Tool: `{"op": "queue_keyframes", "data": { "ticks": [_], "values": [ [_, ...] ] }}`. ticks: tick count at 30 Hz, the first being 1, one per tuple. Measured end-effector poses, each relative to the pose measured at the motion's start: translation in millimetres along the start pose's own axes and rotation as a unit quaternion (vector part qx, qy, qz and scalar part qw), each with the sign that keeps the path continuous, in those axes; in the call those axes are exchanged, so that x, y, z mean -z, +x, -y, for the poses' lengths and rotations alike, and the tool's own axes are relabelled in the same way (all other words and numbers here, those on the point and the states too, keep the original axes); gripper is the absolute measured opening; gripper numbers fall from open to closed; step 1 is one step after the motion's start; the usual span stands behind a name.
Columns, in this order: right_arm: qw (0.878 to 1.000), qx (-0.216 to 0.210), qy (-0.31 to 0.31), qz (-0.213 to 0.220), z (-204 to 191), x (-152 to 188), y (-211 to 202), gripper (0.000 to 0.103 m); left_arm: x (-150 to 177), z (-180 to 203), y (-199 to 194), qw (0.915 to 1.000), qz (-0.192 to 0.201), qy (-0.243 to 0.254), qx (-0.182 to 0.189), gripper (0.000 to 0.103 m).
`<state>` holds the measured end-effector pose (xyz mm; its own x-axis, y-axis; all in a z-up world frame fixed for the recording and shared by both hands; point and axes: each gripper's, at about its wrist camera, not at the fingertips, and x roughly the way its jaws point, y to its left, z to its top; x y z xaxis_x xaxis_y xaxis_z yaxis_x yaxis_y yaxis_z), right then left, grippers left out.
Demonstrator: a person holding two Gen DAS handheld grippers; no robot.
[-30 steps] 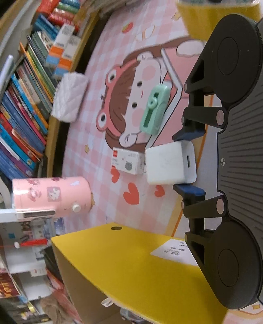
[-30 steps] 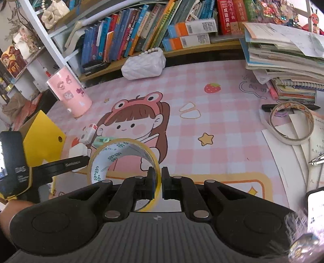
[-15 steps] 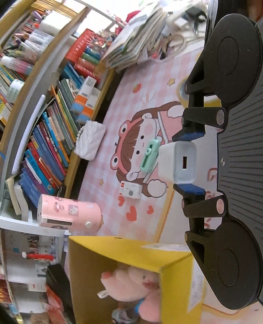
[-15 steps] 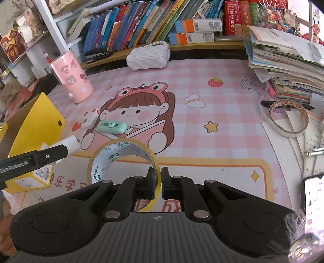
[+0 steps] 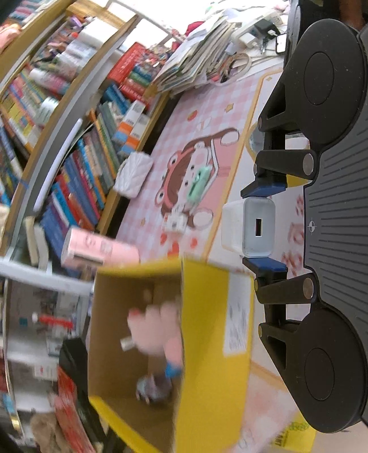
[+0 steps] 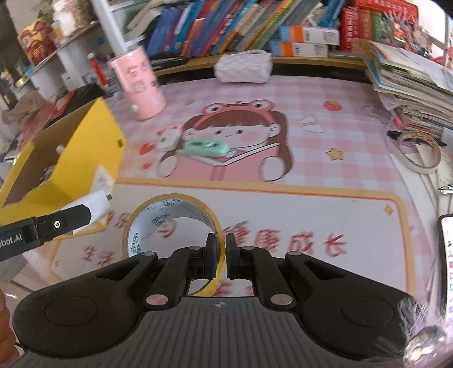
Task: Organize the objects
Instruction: 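Carry the charger in the left tool while the right tool carries the tape to the box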
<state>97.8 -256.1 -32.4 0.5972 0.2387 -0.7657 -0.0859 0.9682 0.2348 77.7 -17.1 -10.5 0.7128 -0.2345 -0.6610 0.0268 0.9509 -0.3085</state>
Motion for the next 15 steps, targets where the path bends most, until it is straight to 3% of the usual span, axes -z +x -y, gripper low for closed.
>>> {"op": "queue_keyframes", "data": {
  "ticks": [15],
  "values": [
    [0.997,-0.042,-0.069,-0.014,-120,51,-15,0.006,24,-99,-78,0.9976,0.024,-0.053,-0.038,0.041]
  ]
}}
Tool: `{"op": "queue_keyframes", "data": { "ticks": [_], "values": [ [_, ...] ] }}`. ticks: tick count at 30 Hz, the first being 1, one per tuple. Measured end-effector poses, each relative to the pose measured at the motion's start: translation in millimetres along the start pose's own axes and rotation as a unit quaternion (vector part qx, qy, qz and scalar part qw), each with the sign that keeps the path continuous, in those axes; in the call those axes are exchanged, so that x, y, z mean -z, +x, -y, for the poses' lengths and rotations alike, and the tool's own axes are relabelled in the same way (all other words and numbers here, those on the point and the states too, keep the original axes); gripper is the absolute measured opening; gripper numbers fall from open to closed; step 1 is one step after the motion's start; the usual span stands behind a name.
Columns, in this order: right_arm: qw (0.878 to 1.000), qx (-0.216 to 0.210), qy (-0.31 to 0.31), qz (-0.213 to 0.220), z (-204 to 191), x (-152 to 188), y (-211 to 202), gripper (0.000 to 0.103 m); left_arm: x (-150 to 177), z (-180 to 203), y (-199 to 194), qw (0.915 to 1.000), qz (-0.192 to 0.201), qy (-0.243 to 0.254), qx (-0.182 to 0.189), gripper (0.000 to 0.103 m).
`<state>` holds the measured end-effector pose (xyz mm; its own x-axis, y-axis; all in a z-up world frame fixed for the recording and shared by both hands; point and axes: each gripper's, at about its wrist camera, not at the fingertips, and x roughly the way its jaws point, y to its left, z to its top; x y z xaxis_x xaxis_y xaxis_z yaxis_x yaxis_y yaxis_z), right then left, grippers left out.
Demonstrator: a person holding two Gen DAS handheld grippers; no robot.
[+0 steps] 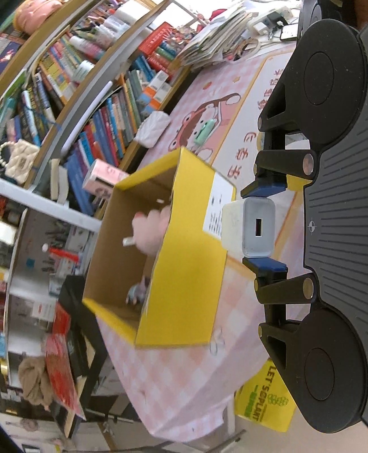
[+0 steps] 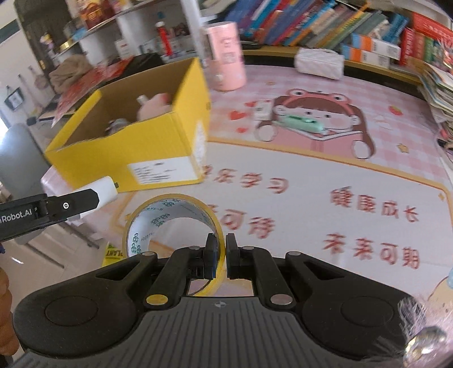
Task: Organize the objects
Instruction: 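Carry the charger in the left tool while the right tool carries the tape to the box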
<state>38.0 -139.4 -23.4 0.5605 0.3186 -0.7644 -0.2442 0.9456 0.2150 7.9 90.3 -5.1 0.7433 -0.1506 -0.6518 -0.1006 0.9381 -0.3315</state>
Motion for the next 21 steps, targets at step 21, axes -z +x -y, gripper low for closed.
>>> {"op": "queue_keyframes", "data": {
  "ticks": [21],
  "values": [
    [1.000,-0.003,-0.014,0.021,-75,25,-10,0.006,4,-56,-45,0.9993,0.033,0.008,0.013,0.041]
  ]
}}
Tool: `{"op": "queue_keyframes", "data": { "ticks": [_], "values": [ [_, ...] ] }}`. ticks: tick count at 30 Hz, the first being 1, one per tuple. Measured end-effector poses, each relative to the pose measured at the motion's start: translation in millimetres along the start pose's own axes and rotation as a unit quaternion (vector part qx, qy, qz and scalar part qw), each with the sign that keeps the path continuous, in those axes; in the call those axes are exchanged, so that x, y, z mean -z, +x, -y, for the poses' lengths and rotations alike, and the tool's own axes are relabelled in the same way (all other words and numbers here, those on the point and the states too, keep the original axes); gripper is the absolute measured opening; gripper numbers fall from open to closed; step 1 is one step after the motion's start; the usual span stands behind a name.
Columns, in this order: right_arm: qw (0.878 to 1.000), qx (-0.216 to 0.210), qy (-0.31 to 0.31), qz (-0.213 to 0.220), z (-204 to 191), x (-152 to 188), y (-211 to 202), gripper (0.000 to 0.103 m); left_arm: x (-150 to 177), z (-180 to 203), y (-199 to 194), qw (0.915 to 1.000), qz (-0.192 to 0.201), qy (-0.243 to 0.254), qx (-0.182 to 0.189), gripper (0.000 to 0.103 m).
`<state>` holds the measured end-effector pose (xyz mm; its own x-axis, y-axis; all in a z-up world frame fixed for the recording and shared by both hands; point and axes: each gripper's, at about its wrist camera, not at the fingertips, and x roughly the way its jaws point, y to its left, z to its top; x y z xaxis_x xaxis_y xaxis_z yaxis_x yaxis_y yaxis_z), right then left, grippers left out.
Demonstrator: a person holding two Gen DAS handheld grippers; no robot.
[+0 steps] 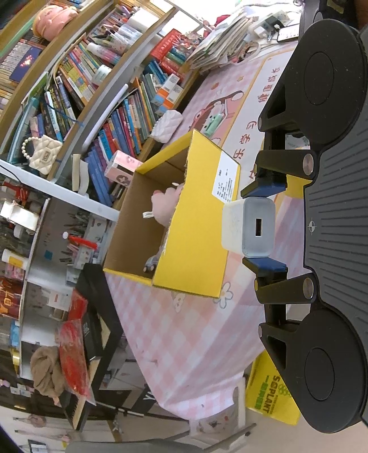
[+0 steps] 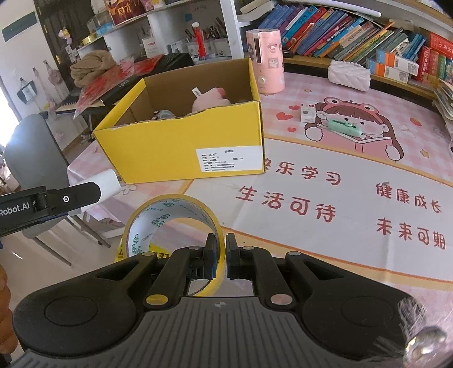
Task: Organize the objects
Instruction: 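Carry the charger in the left tool while the right tool carries the tape to the box, then open the left tool to drop the charger while the right tool drops the tape into the box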
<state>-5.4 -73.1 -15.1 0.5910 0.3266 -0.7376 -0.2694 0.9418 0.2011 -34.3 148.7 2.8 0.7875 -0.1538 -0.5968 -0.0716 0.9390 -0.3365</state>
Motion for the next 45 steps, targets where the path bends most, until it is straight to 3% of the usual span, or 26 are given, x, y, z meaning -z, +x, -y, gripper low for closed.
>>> {"op": "queue_keyframes", "data": {
  "ticks": [10,17,25,33,45],
  "values": [
    [1.000,0.004,0.000,0.022,-15,-18,-1,0.006,-20,-6,-6,0.9995,0.029,0.012,0.006,0.041],
    [0.998,0.007,0.003,0.059,-17,-55,-1,0.006,-46,-4,5,0.9985,0.053,0.005,0.016,0.041],
    [0.995,0.012,-0.008,0.098,-12,-107,15,0.006,-76,-3,28,0.9971,0.075,-0.006,0.002,0.041],
    [0.994,0.004,-0.024,0.103,1,-148,51,0.006,-96,4,71,0.9973,0.069,-0.009,-0.025,0.041],
    [0.987,0.001,-0.117,0.112,1,-186,102,0.007,-102,15,127,0.9961,0.027,0.022,-0.082,0.041]
  ]
}}
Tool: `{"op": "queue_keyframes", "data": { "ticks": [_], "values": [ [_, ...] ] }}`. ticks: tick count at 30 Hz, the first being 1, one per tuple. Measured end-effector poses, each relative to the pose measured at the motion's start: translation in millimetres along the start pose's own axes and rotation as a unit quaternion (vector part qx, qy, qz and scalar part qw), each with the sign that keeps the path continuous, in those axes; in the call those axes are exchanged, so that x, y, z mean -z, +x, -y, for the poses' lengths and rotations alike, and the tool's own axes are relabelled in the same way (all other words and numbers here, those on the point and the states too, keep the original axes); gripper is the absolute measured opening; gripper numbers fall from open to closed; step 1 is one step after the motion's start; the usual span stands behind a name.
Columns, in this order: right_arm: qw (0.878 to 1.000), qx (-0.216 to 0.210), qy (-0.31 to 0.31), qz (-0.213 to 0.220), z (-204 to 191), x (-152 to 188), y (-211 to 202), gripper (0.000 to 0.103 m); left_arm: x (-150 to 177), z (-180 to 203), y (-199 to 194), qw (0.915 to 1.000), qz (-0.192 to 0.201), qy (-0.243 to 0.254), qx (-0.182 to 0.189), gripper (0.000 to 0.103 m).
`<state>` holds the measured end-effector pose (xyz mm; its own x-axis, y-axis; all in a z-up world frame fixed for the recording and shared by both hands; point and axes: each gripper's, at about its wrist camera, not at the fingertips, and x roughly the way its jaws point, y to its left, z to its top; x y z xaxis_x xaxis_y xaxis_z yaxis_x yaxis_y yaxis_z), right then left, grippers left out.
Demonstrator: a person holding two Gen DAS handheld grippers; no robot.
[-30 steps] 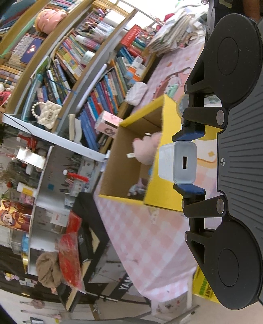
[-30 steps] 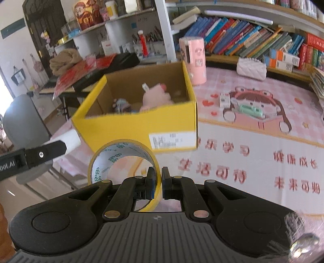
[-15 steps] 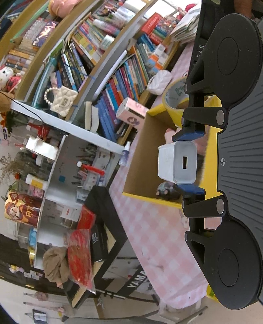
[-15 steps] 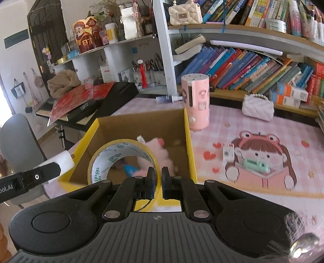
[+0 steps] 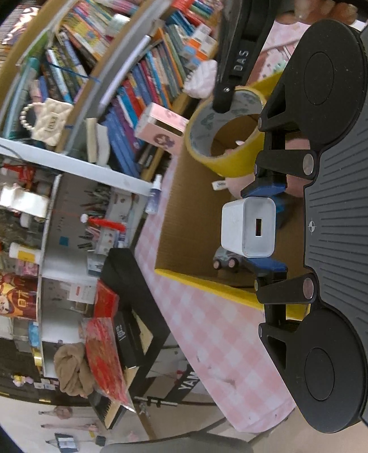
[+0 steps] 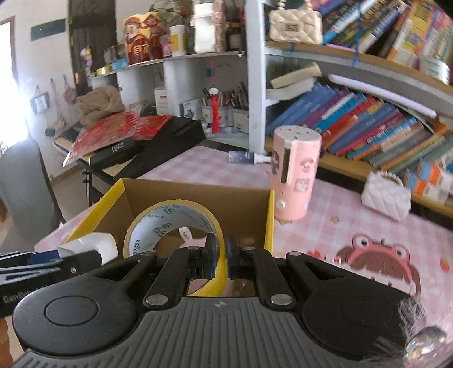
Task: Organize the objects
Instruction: 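Open the left tool to drop the charger while the right tool drops the tape into the box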
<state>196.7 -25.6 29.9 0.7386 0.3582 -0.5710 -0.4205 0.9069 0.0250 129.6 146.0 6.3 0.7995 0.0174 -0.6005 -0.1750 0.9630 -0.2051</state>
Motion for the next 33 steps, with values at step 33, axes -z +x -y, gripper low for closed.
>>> {"op": "queue_keyframes", "data": {
  "ticks": [33],
  "values": [
    [0.991,-0.003,-0.130,-0.044,-16,22,39,0.044,11,27,11,0.9964,0.000,0.080,-0.027,0.062]
  ]
}}
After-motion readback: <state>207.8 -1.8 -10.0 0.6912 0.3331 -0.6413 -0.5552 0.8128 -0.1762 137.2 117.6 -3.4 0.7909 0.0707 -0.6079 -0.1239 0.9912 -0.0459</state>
